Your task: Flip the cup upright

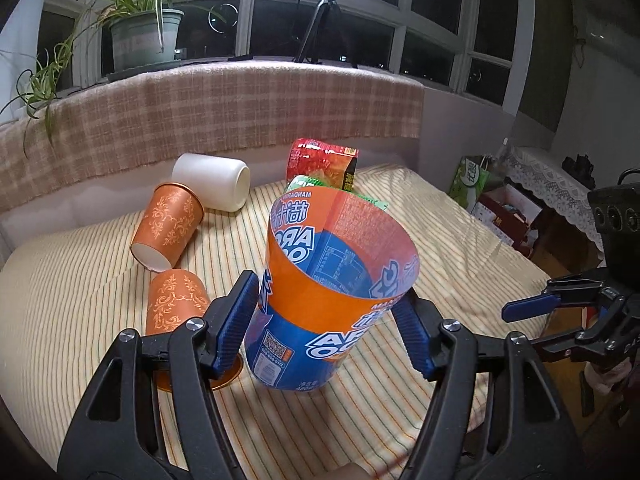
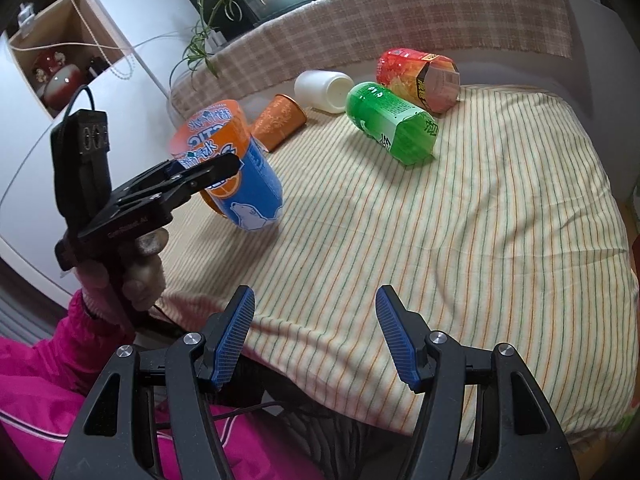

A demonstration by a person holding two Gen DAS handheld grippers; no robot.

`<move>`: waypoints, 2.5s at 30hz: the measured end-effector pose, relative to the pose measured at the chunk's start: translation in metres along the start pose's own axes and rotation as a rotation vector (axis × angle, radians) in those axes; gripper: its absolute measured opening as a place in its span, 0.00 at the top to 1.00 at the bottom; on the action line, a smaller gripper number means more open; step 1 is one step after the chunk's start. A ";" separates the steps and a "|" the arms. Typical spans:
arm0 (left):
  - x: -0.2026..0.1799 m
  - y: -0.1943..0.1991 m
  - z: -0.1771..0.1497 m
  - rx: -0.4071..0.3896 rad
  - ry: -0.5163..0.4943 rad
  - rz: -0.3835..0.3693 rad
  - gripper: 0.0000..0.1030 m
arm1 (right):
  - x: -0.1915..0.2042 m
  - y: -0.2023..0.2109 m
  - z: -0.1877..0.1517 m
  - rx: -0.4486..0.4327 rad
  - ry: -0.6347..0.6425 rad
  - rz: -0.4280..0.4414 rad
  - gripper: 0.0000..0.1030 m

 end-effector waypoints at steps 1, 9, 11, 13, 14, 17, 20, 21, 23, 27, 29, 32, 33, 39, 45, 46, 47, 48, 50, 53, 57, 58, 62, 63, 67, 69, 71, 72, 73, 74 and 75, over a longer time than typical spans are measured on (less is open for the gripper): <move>0.000 0.000 0.000 -0.002 0.004 -0.007 0.33 | 0.001 0.000 0.000 -0.002 -0.001 -0.003 0.39; 0.012 -0.019 -0.001 0.026 0.065 -0.048 0.33 | 0.006 0.002 0.002 -0.019 -0.006 -0.028 0.39; 0.015 -0.020 -0.002 0.025 0.069 -0.042 0.33 | 0.008 0.002 0.002 -0.022 -0.007 -0.031 0.39; 0.016 -0.020 -0.002 0.026 0.069 -0.046 0.33 | 0.009 0.002 0.002 -0.025 -0.006 -0.041 0.39; 0.015 -0.021 -0.002 0.026 0.070 -0.044 0.33 | 0.010 0.001 0.002 -0.027 -0.005 -0.043 0.39; 0.015 -0.022 -0.003 0.028 0.064 -0.022 0.33 | 0.011 0.001 0.004 -0.041 -0.009 -0.058 0.39; 0.016 -0.021 -0.006 0.030 0.059 -0.014 0.33 | 0.012 0.003 0.006 -0.072 -0.024 -0.076 0.39; 0.016 -0.021 -0.006 0.031 0.057 -0.013 0.33 | 0.012 0.003 0.006 -0.084 -0.031 -0.085 0.39; 0.015 -0.020 -0.007 0.034 0.053 -0.009 0.33 | 0.012 0.005 0.007 -0.107 -0.043 -0.105 0.39; 0.014 -0.020 -0.008 0.041 0.039 0.006 0.33 | 0.014 0.008 0.010 -0.156 -0.068 -0.161 0.39; 0.014 -0.019 -0.009 0.042 0.036 0.008 0.33 | 0.016 0.009 0.011 -0.175 -0.075 -0.201 0.39; 0.014 -0.020 -0.009 0.050 0.038 0.006 0.33 | 0.017 0.011 0.012 -0.199 -0.081 -0.257 0.39; 0.014 -0.020 -0.009 0.054 0.038 0.005 0.33 | 0.017 0.011 0.012 -0.205 -0.082 -0.267 0.39; 0.016 -0.016 -0.013 0.056 0.032 0.010 0.18 | 0.020 0.016 0.013 -0.238 -0.087 -0.318 0.39; 0.020 0.000 -0.020 0.050 0.040 0.046 0.17 | 0.022 0.019 0.013 -0.274 -0.110 -0.338 0.39; 0.021 0.004 -0.022 0.045 0.038 0.055 0.17 | 0.023 0.020 0.013 -0.280 -0.113 -0.345 0.39; 0.022 0.008 -0.023 0.040 0.037 0.066 0.17 | 0.024 0.020 0.013 -0.284 -0.116 -0.351 0.39; 0.024 0.014 -0.026 0.029 0.037 0.078 0.17 | 0.024 0.021 0.014 -0.290 -0.119 -0.357 0.39; 0.028 0.028 -0.030 0.007 0.045 0.102 0.17 | 0.026 0.022 0.015 -0.301 -0.124 -0.367 0.39; 0.034 0.047 -0.034 -0.024 0.069 0.151 0.17 | 0.031 0.026 0.016 -0.320 -0.125 -0.397 0.39; 0.039 0.081 -0.042 -0.096 0.121 0.242 0.06 | 0.045 0.032 0.017 -0.366 -0.106 -0.444 0.30; 0.039 0.091 -0.045 -0.120 0.133 0.260 0.04 | 0.048 0.033 0.018 -0.376 -0.101 -0.452 0.30; 0.038 0.124 -0.052 -0.213 0.166 0.331 0.01 | 0.065 0.039 0.019 -0.424 -0.073 -0.488 0.26; 0.038 0.131 -0.054 -0.232 0.175 0.347 0.01 | 0.069 0.041 0.019 -0.439 -0.065 -0.496 0.25; 0.039 0.149 -0.055 -0.282 0.202 0.397 0.00 | 0.083 0.047 0.019 -0.493 -0.044 -0.529 0.22; 0.039 0.156 -0.057 -0.305 0.213 0.421 0.00 | 0.086 0.049 0.019 -0.514 -0.044 -0.536 0.21; 0.037 0.162 -0.059 -0.323 0.220 0.440 0.00 | 0.089 0.052 0.018 -0.541 -0.050 -0.544 0.19; 0.037 0.165 -0.061 -0.330 0.223 0.445 0.00 | 0.090 0.053 0.017 -0.551 -0.053 -0.550 0.19; 0.036 0.166 -0.062 -0.335 0.226 0.447 0.00 | 0.091 0.054 0.016 -0.567 -0.059 -0.558 0.18; 0.035 0.167 -0.063 -0.339 0.230 0.449 0.00 | 0.091 0.056 0.015 -0.577 -0.061 -0.563 0.18; 0.035 0.168 -0.064 -0.344 0.235 0.451 0.00 | 0.092 0.057 0.014 -0.589 -0.062 -0.570 0.17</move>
Point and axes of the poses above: each gripper's, at about its wrist camera, not at the fingertips, and y roughly against the way its jaws point, x to its left, z to its top, the point moved 2 cm from there along -y, roughly the way its jaws point, and after that the axes turned 15 degrees about x, right-handed, at the moved point
